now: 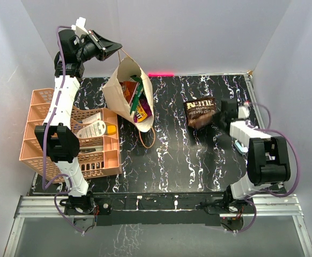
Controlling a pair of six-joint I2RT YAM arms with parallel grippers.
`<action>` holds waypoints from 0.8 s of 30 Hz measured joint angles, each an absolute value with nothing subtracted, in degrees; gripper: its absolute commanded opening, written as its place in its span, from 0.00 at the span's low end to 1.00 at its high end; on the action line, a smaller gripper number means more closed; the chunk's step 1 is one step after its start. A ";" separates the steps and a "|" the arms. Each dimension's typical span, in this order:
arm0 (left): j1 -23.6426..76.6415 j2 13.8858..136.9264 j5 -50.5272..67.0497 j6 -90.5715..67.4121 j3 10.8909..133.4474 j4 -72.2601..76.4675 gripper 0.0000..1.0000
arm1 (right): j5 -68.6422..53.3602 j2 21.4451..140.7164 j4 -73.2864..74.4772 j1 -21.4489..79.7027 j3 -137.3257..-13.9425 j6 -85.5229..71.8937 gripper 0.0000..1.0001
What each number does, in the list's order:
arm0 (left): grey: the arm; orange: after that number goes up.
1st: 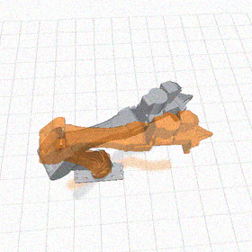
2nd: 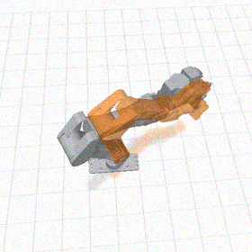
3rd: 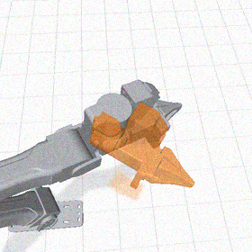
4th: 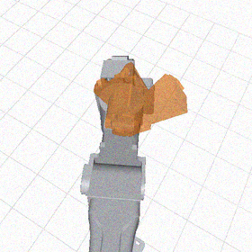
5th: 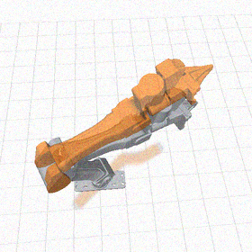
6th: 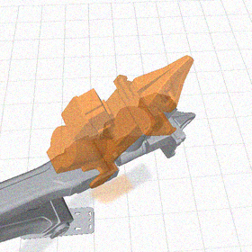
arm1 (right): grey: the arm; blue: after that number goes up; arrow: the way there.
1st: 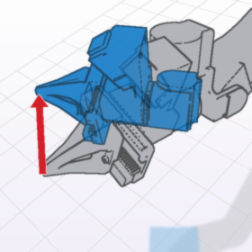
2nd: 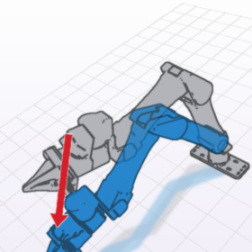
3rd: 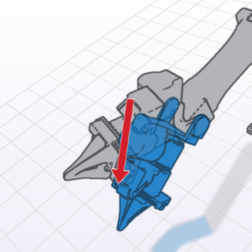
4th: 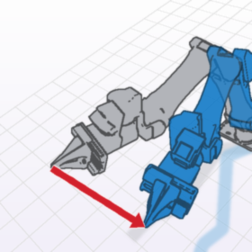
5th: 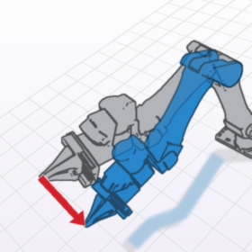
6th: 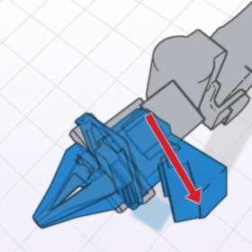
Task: Take the snacks out of the paper bag
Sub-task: Place the snack at the center of the board.
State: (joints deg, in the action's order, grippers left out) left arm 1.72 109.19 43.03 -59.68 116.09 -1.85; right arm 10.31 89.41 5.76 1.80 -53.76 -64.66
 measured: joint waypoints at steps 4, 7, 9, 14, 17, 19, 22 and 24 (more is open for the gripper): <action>1.72 109.19 43.27 -59.59 116.09 -1.96 0.00 | 9.96 86.96 5.87 0.91 -40.77 -66.13 0.12; 1.72 109.19 43.40 -59.59 116.09 -1.98 0.00 | 9.45 84.40 5.74 0.21 -36.58 -65.80 0.19; 1.72 109.08 43.44 -59.59 115.74 -1.91 0.00 | 9.32 82.43 5.52 0.21 -35.38 -64.95 0.23; 1.72 108.71 43.48 -59.61 114.30 -1.83 0.00 | 8.97 75.31 4.91 0.25 -31.79 -63.24 0.26; 1.72 108.36 43.48 -59.64 113.47 -1.78 0.00 | 7.51 70.65 5.17 0.25 -29.02 -62.94 0.31; 1.72 108.18 43.51 -59.64 113.25 -1.76 0.00 | 6.39 67.26 5.74 0.25 -26.17 -62.63 0.37; 1.72 107.83 43.51 -59.61 113.03 -1.72 0.00 | 5.28 60.16 8.69 0.25 -20.38 -61.36 0.53; 1.69 107.28 43.53 -59.64 112.38 -1.69 0.00 | 4.78 54.59 12.80 0.25 -18.02 -59.55 0.67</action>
